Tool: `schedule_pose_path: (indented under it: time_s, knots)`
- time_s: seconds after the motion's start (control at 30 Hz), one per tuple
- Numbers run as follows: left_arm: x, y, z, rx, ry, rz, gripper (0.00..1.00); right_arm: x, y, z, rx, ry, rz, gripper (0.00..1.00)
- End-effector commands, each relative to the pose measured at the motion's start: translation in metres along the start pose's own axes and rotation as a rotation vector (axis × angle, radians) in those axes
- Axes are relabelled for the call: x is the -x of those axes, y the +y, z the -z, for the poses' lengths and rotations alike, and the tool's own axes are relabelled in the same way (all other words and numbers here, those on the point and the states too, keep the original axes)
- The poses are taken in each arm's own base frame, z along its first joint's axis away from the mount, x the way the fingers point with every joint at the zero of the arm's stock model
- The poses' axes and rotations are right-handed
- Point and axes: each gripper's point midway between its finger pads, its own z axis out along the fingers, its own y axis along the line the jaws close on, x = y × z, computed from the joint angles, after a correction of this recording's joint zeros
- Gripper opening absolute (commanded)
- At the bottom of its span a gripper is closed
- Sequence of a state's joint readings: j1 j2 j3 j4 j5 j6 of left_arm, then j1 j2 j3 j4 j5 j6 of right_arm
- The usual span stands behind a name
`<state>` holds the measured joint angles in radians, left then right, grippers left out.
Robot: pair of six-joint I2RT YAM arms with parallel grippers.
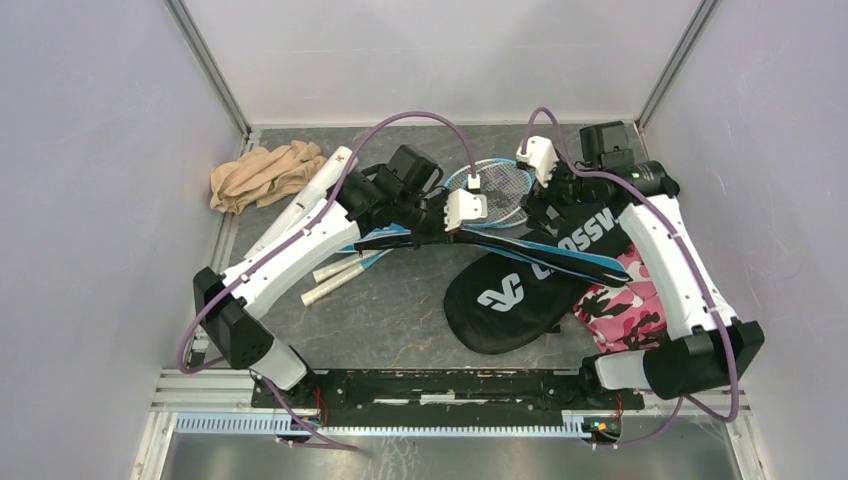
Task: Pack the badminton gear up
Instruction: Adjust the racket bag at the corner of the board, then open the racket bag at the center of the board.
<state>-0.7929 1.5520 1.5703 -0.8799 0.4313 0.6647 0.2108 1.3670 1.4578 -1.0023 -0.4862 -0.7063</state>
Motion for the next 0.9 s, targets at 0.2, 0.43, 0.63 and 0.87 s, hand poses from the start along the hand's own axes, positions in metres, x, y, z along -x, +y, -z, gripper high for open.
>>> schedule_pose_path:
  time_s: [0.2, 0.43, 0.63, 0.87]
  knots:
    - [0.033, 0.004, -0.018, -0.118, -0.109, 0.295, 0.02, 0.016, 0.037, 0.046, 0.042, -0.094, 0.169, 0.75]
    - [0.04, 0.013, -0.021, -0.226, -0.137, 0.51, 0.02, -0.002, 0.082, 0.048, 0.187, -0.126, 0.237, 0.59]
    - [0.044, 0.004, -0.023, -0.312, -0.144, 0.579, 0.02, -0.03, 0.083, 0.026, 0.185, -0.073, 0.204, 0.5]
    - [0.048, -0.008, -0.022, -0.405, -0.161, 0.636, 0.02, -0.037, 0.072, 0.003, 0.176, -0.069, 0.203, 0.54]
